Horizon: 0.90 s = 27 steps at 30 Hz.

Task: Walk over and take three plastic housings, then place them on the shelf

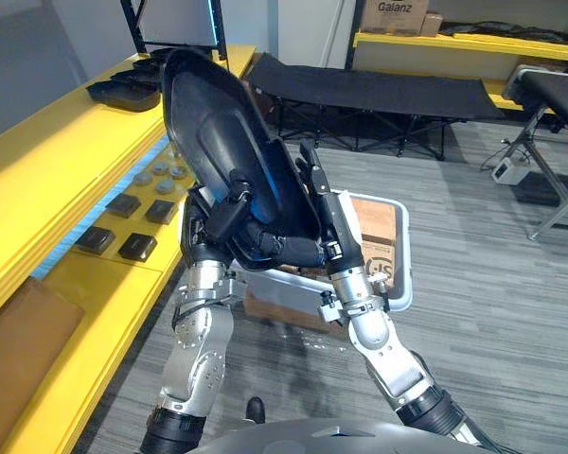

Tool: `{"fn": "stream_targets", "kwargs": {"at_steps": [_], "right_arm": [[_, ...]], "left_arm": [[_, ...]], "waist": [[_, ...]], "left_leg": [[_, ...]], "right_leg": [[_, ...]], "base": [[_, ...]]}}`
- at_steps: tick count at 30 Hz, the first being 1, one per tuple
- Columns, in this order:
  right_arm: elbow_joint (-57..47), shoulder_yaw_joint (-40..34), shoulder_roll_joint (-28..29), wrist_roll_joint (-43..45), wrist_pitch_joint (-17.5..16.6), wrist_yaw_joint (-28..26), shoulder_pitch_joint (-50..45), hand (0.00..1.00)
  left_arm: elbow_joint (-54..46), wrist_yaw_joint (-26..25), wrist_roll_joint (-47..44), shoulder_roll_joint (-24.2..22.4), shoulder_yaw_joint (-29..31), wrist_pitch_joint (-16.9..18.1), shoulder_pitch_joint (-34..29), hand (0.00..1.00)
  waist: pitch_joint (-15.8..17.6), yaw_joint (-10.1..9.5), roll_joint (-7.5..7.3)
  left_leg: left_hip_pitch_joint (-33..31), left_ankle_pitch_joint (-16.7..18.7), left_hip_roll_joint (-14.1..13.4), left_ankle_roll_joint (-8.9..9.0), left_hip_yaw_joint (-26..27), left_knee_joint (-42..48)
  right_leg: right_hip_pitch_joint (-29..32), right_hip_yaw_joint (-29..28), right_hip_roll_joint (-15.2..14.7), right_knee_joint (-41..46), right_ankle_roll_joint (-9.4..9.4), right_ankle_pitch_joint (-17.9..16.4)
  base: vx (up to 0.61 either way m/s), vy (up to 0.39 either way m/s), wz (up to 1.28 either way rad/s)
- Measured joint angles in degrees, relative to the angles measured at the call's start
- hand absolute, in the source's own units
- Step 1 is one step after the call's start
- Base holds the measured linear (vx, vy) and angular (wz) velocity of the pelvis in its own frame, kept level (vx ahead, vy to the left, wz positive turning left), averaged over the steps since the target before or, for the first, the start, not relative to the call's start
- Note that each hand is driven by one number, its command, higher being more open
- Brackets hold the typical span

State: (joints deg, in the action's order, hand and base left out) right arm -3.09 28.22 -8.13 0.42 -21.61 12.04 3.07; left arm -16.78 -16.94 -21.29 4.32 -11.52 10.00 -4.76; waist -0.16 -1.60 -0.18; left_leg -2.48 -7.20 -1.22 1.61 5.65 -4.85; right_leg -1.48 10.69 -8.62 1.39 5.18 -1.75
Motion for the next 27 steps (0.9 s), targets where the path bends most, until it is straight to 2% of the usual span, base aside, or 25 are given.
{"fn": "stream_targets", "kwargs": {"at_steps": [5,7,11,14,19,22,27], "right_arm": [[-6.65,-3.48,0.74,12.86,1.95,-6.61,-2.68,1.0],[-9.45,-7.27,2.09,22.95,2.47,-11.33,-4.6,1.0],[-10.9,-14.77,2.51,33.58,3.89,-15.55,-7.13,1.0],[-10.9,-19.37,3.71,36.03,5.74,-15.83,-9.96,1.0],[-10.45,-24.99,5.2,36.8,8.27,-17.87,-15.4,1.0],[-8.51,-27.56,6.48,36.23,8.87,-18.02,-16.37,1.0],[-3.65,-29.99,6.63,29.99,10.99,-15.32,-18.12,1.0]], "left_arm": [[-0.06,-3.77,13.21,0.02,0.15,-0.06,0.6,0.0],[-0.07,-6.77,19.17,0.01,1.53,-0.09,1.05,0.0],[-0.1,-11.26,25.32,-0.1,3.69,-0.04,1.97,0.0],[-0.2,-13.35,28.54,-0.62,5.2,0.03,1.99,0.0],[-0.21,-14.0,28.31,-1.78,5.87,0.18,1.96,0.0],[-0.21,-12.69,25.63,-2.53,6.32,2.11,1.8,0.0],[-0.22,-11.59,21.77,-3.72,7.7,8.28,-0.52,0.0]], "waist": [[0.04,0.1,-0.06],[0.01,0.35,-0.1],[0.01,0.61,-0.1],[0.01,0.73,-0.1],[0.1,1.79,-0.23],[0.19,2.1,-0.36],[0.27,2.4,-0.28]], "left_leg": [[0.67,0.03,-0.18,0.03,0.1,-0.01],[1.18,0.35,-0.38,0.25,0.23,-0.04],[1.19,0.44,-0.51,0.27,0.45,-0.21],[1.19,0.57,-0.57,0.31,1.09,-0.23],[1.21,0.78,-0.62,0.26,2.02,-0.23],[1.58,0.9,-0.84,0.22,2.72,-0.25],[2.04,1.34,-1.32,0.6,3.28,-0.27]], "right_leg": [[-0.74,-0.07,0.2,-0.29,-0.11,0.1],[-1.19,-0.17,0.37,-0.32,-0.25,-0.02],[-1.14,-0.52,0.51,-0.3,-0.27,-0.05],[-0.73,-1.31,0.53,-0.1,-0.28,-0.04],[-0.22,-2.17,0.52,0.45,-0.31,-0.06],[-0.12,-2.94,0.68,0.51,-0.32,-0.07],[-0.28,-3.25,0.96,0.49,-0.52,-0.31]], "base": [[0.0,0.0,0.0],[0.0,0.0,0.0],[0.0,0.0,0.0],[0.01,0.008,-0.09],[0.03,0.007,-0.1],[0.01,0.002,-0.15],[0.0,-0.003,-0.05]]}}
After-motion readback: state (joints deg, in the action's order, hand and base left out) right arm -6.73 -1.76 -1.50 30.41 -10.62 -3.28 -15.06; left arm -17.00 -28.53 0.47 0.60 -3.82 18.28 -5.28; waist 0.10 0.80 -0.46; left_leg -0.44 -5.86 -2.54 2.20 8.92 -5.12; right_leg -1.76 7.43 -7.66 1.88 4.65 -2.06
